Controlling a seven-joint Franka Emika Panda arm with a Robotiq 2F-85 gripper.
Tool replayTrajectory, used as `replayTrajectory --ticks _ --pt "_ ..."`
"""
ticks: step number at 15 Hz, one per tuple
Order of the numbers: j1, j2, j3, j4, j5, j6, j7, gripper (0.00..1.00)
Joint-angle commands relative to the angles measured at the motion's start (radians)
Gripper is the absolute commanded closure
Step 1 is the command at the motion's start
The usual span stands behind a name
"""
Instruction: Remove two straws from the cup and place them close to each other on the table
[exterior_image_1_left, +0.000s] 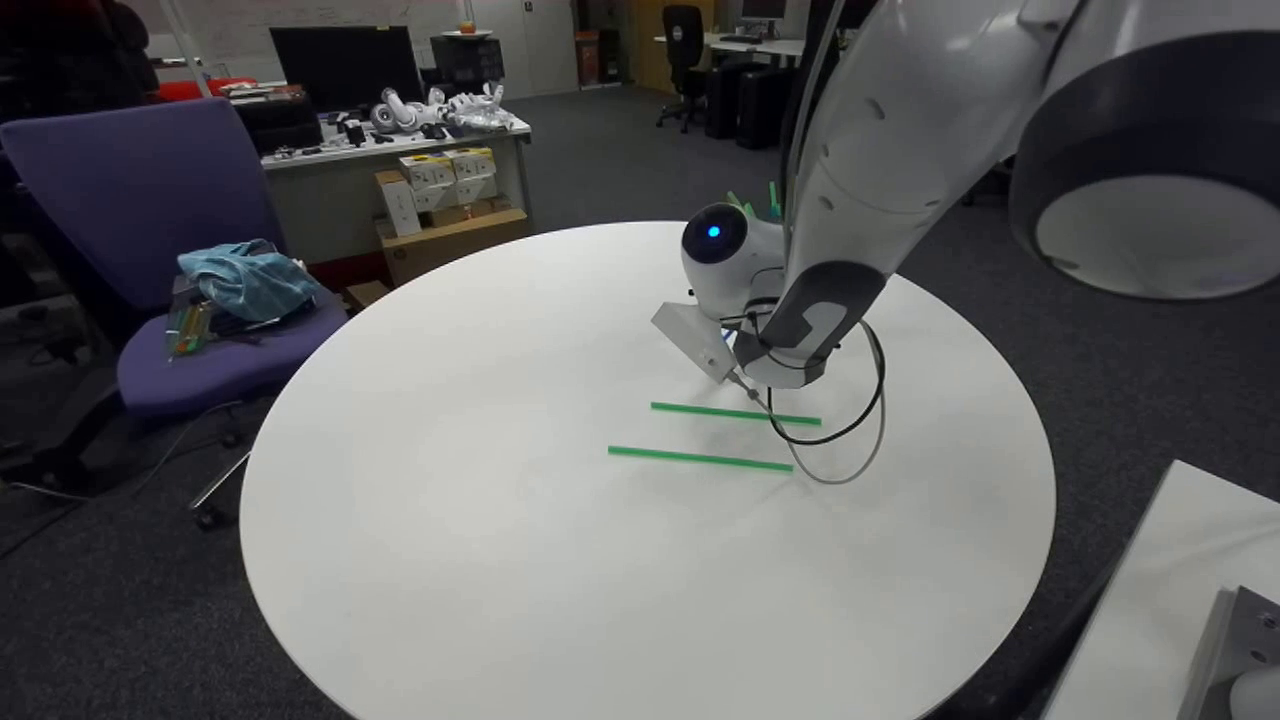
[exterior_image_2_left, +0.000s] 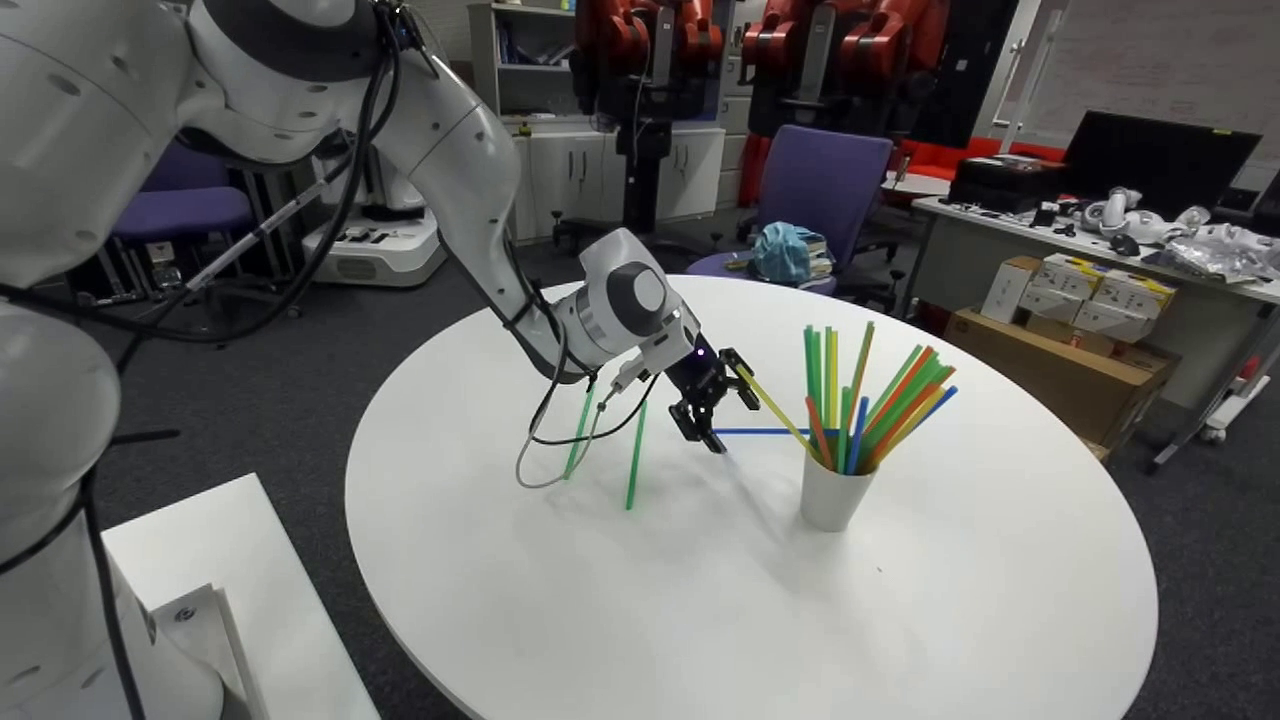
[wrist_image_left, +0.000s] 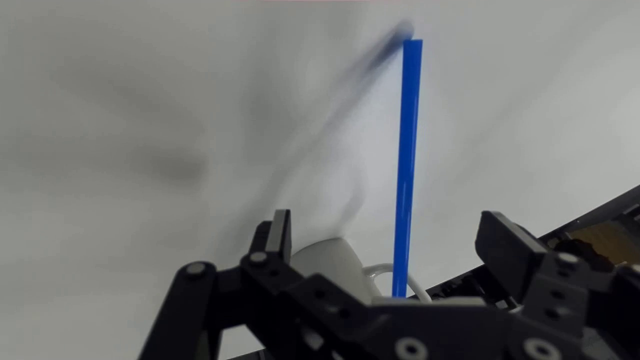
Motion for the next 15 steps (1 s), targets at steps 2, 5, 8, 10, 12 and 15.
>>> replayTrajectory --ticks 2,5,8,10,12,15 --pt "-0.065 0.029 0.020 0.079 0.050 -0.035 -0.083 0.15" --pt "-0.081 0.042 0.020 0.097 0.058 -0.034 -0.100 0.40" --pt "-0.098 0.027 0.034 0.094 0.061 -0.034 -0.115 0.63" --pt "-0.111 -0.001 0.054 0.082 0.063 -0.035 -0.150 0.79" --pt "-0.130 -0.037 0.087 0.065 0.067 -0.032 -0.198 0.95" --pt "-0.158 -0.086 0.135 0.043 0.073 -0.026 -0.264 1.00"
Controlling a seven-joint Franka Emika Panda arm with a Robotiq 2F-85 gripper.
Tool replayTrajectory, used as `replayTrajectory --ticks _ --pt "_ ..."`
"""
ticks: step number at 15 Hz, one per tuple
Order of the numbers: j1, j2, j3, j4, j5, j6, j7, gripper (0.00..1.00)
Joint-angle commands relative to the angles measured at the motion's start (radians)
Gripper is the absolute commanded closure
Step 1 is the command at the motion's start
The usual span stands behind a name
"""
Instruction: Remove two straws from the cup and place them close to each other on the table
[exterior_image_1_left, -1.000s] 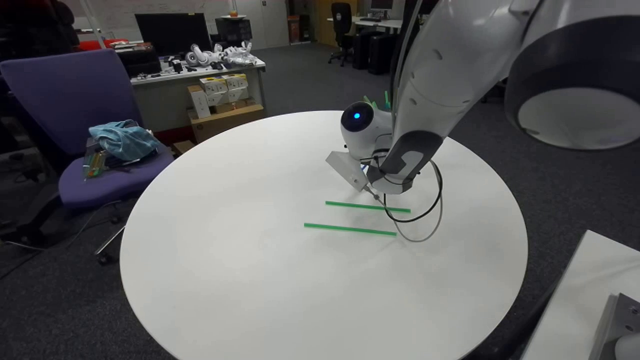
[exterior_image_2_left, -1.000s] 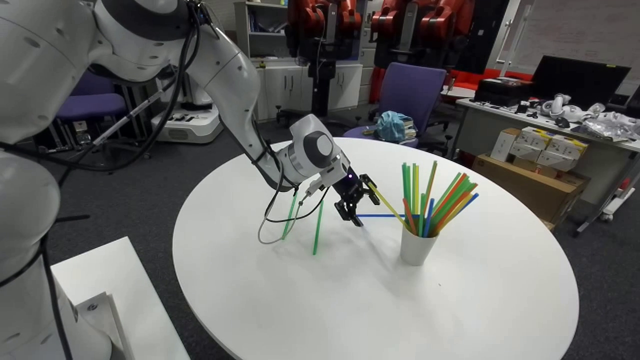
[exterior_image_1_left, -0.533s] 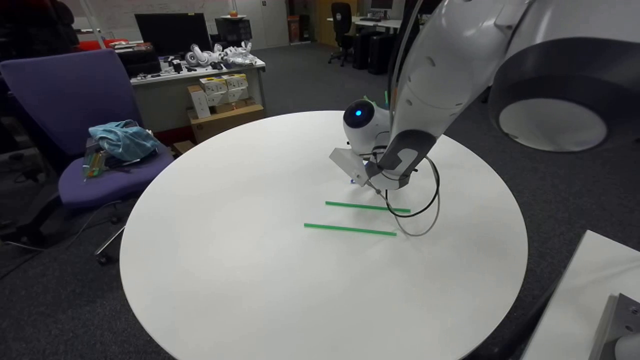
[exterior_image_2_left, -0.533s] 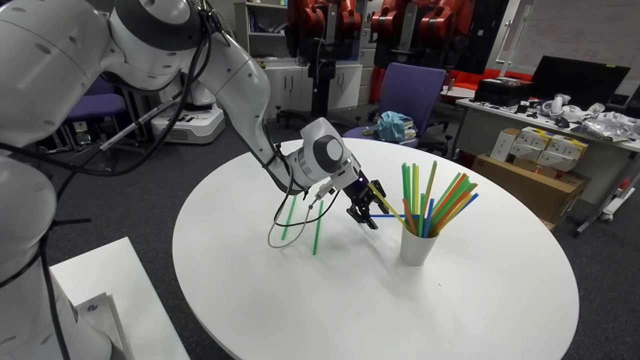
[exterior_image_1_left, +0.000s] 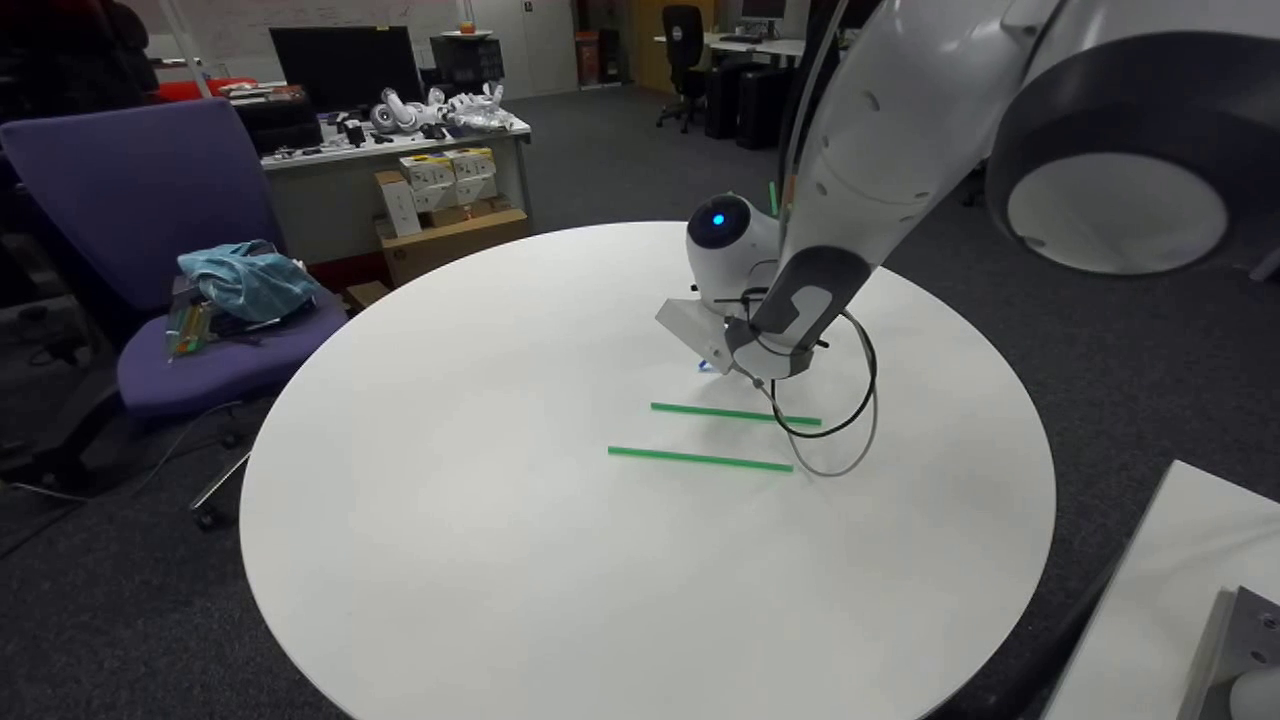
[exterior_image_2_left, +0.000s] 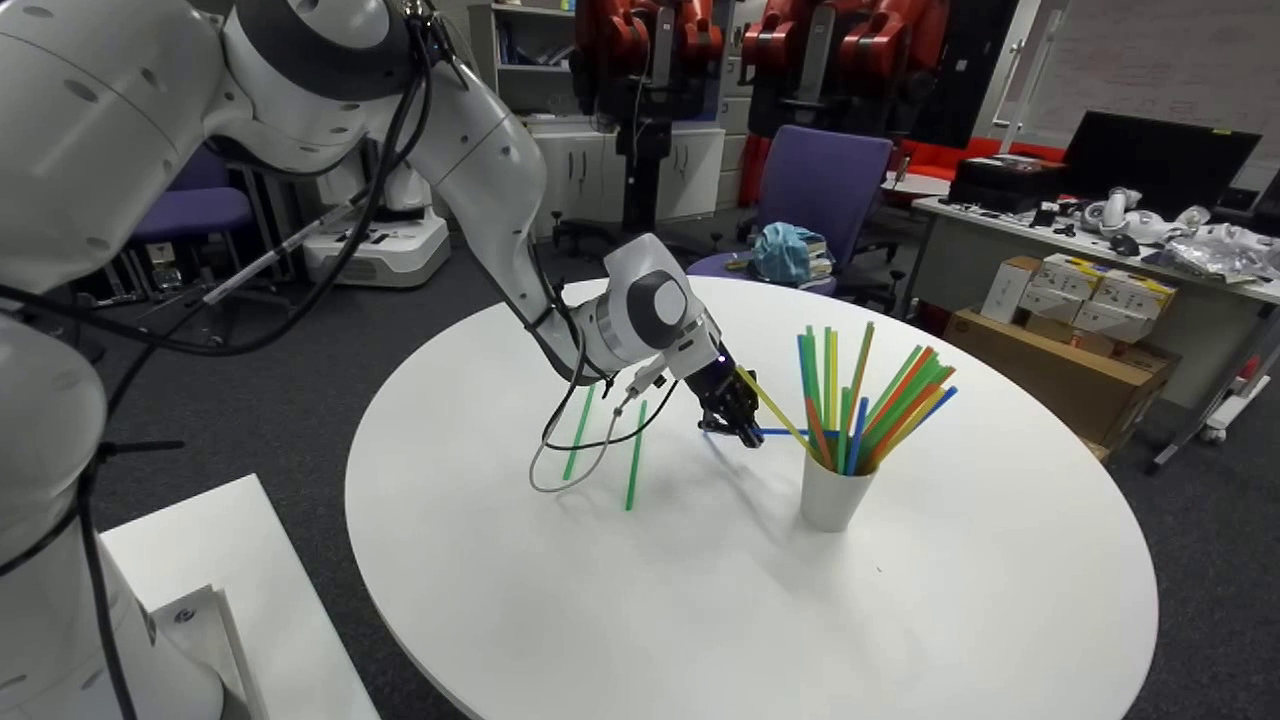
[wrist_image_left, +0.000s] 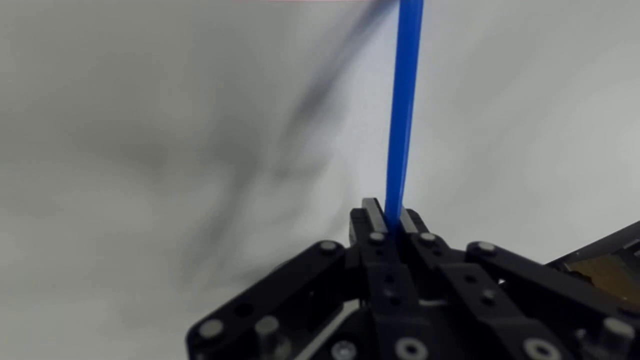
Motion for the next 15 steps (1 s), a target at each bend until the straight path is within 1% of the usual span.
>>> replayTrajectory --ticks 1,4,6,9,10,11,13,15 --pt "-0.059 -0.112 0.078 -0.038 0.013 -0.016 -0.126 1.00" --pt "-0.116 -0.195 0.159 -0.070 0.020 -0.018 -0.213 1.00" --pt "-0.161 -0.253 0.228 -0.093 0.066 -0.052 -0.217 1.00" --pt "-0.202 -0.316 0.296 -0.139 0.143 -0.078 -0.160 1.00" --pt "-0.200 -0.336 0.301 -0.162 0.165 -0.080 -0.132 1.00" --pt "-0.189 -0.353 0.292 -0.185 0.181 -0.079 -0.094 1.00" --pt "-0.165 -0.377 0.267 -0.226 0.196 -0.085 -0.006 1.00" --pt "-0.161 -0.399 0.267 -0.265 0.203 -0.082 0.085 1.00"
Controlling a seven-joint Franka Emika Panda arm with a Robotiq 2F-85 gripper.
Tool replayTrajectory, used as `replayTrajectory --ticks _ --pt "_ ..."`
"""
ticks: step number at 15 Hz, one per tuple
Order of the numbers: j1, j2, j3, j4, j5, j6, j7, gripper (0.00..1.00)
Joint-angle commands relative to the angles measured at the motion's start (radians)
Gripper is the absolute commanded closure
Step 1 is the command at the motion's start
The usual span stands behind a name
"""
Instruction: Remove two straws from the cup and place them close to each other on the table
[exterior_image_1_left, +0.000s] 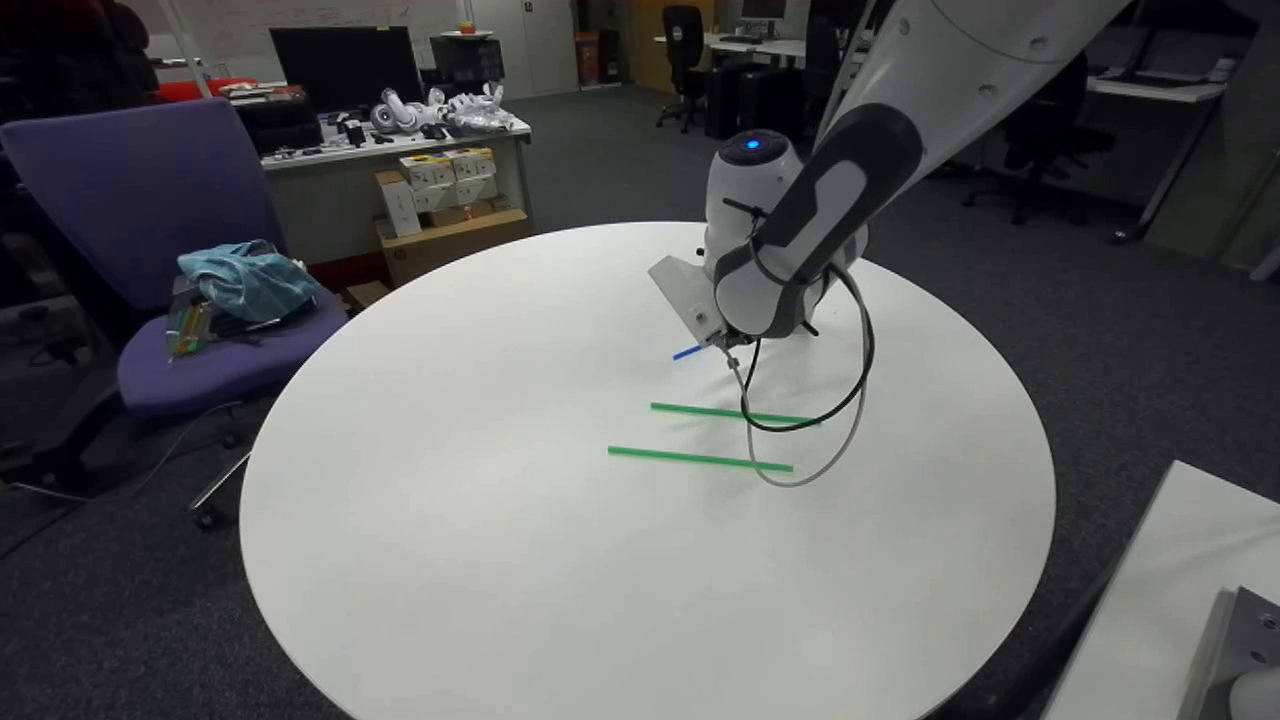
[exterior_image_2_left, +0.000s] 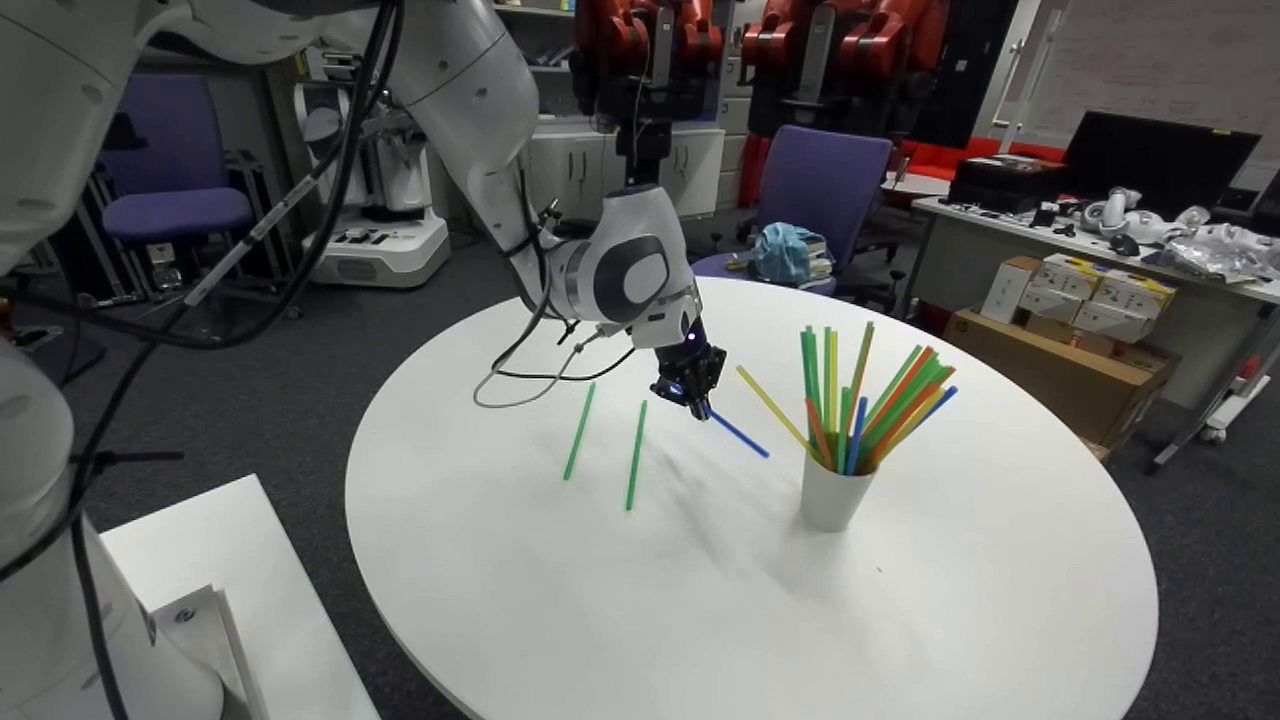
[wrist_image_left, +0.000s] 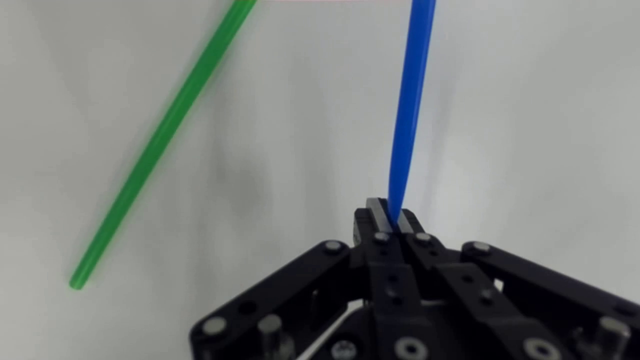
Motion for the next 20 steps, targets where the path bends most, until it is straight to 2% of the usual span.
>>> replayTrajectory --ticks 1,3,7,9,11,15,16,17,19,20 --pt "0.003 -0.102 0.007 -0.112 0.031 -0.039 0.128 1.00" --pt "-0.062 -0.136 0.080 -0.129 0.058 -0.107 0.131 1.00" --pt "-0.203 -0.171 0.237 -0.138 0.189 -0.157 0.116 1.00" --pt "-0.186 -0.160 0.201 -0.144 0.196 -0.087 0.225 1.00" --pt "-0.187 -0.155 0.186 -0.140 0.196 -0.068 0.312 1.00" --pt "-0.190 -0.141 0.176 -0.130 0.166 -0.085 0.403 1.00" --pt "-0.191 -0.141 0.179 -0.132 0.163 -0.083 0.412 0.96" --pt "-0.197 -0.143 0.190 -0.135 0.159 -0.086 0.397 0.71" --pt "-0.196 -0.145 0.195 -0.138 0.148 -0.089 0.384 0.70" --pt "-0.198 -0.149 0.200 -0.141 0.143 -0.093 0.373 0.62"
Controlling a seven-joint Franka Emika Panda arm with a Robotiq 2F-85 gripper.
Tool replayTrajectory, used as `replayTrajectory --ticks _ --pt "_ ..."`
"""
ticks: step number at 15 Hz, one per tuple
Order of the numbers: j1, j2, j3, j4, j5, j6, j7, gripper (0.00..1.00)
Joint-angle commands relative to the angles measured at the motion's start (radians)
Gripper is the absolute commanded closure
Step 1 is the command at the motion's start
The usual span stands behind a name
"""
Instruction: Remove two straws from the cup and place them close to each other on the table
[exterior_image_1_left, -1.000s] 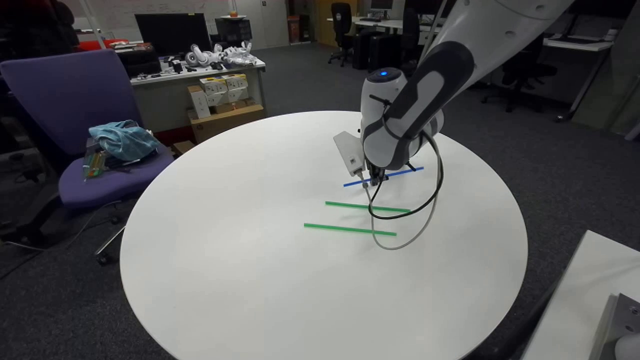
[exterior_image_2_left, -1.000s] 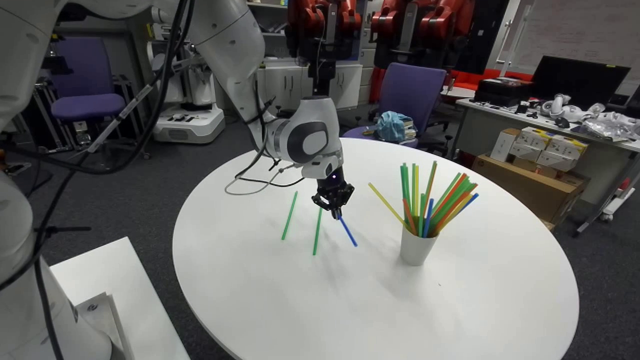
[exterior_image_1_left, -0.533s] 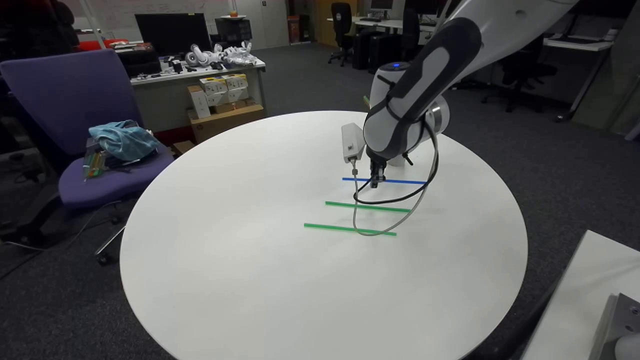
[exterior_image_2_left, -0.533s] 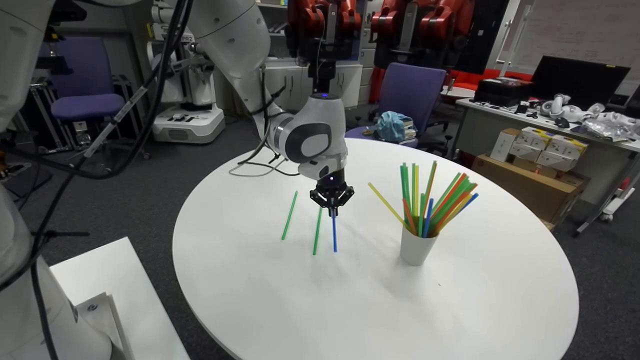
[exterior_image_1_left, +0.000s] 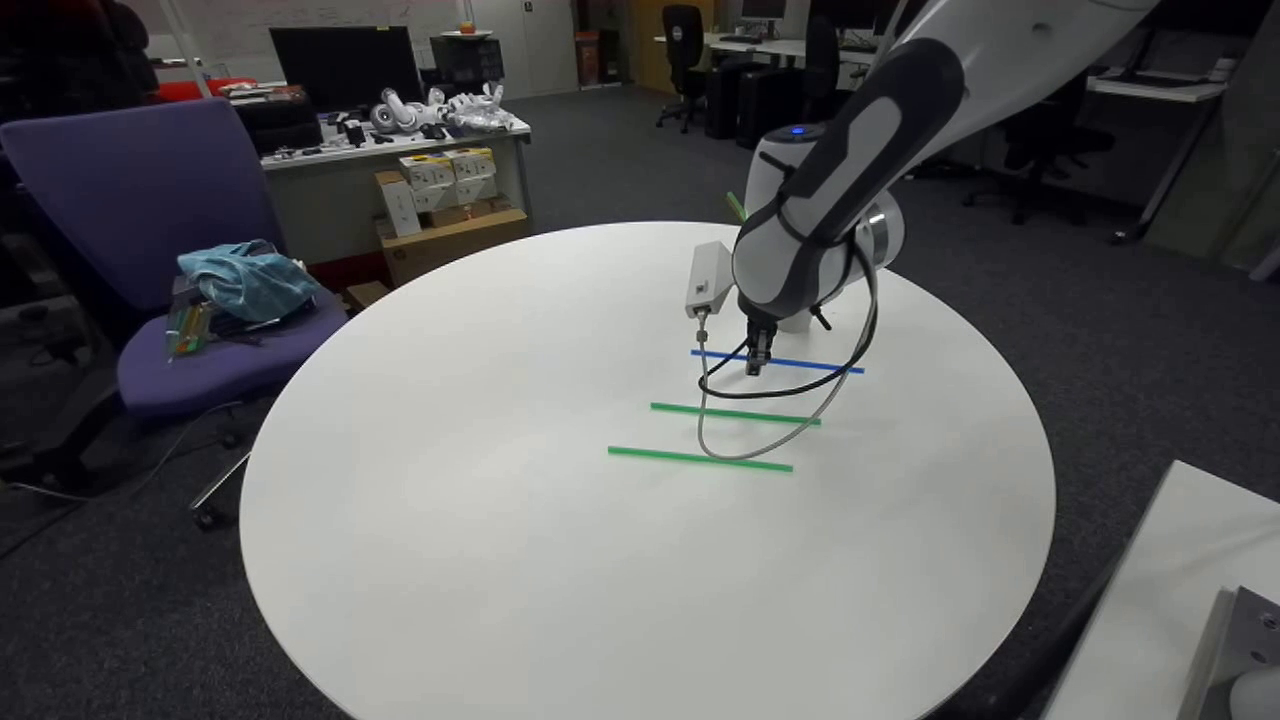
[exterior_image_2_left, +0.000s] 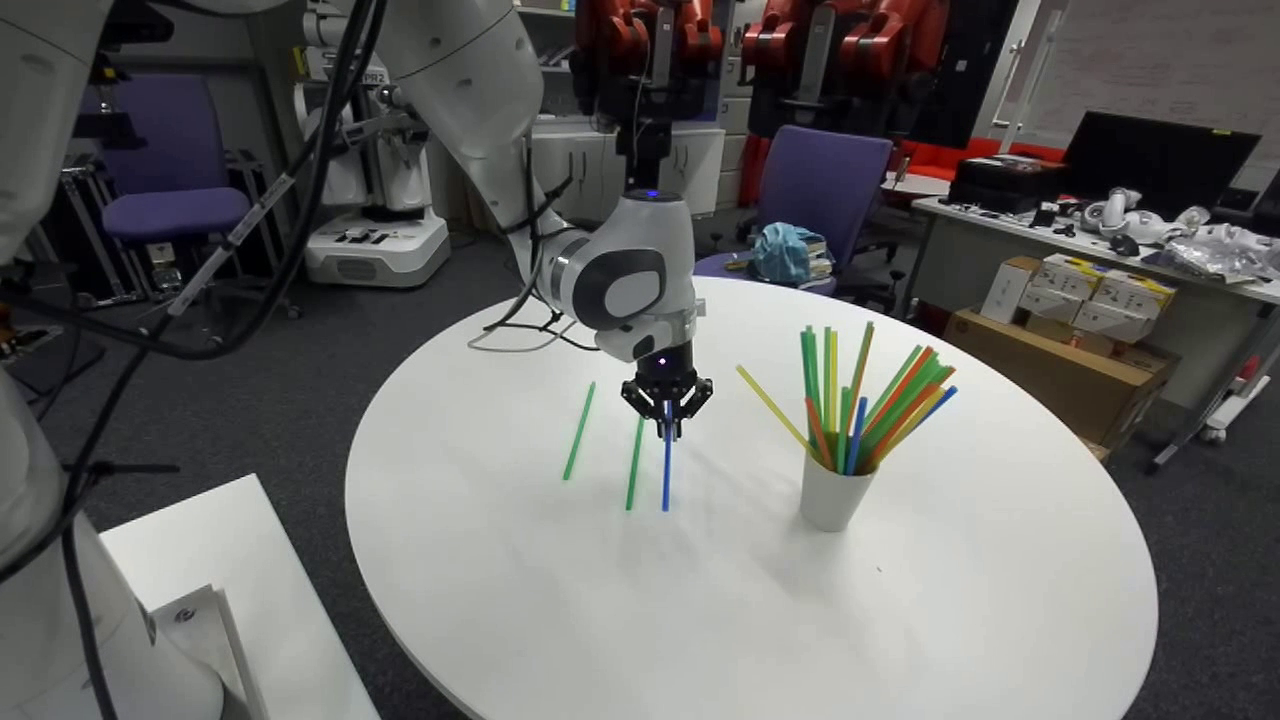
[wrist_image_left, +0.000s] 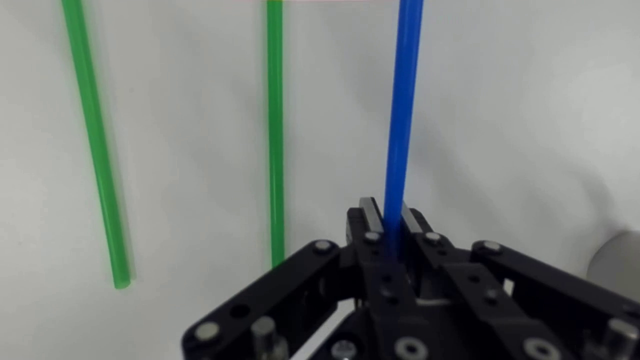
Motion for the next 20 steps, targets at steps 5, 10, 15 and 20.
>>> replayTrajectory --ticks 5,10,15,20 --pt "-0.008 -0.043 0.021 -0.048 -0.065 0.010 -0.011 0.27" --pt "-0.061 -0.043 0.075 -0.043 -0.074 -0.023 -0.107 0.00" --pt "-0.127 -0.025 0.136 -0.024 -0.021 -0.122 -0.207 0.00" --pt "-0.148 -0.021 0.139 -0.018 -0.016 -0.171 -0.221 0.00"
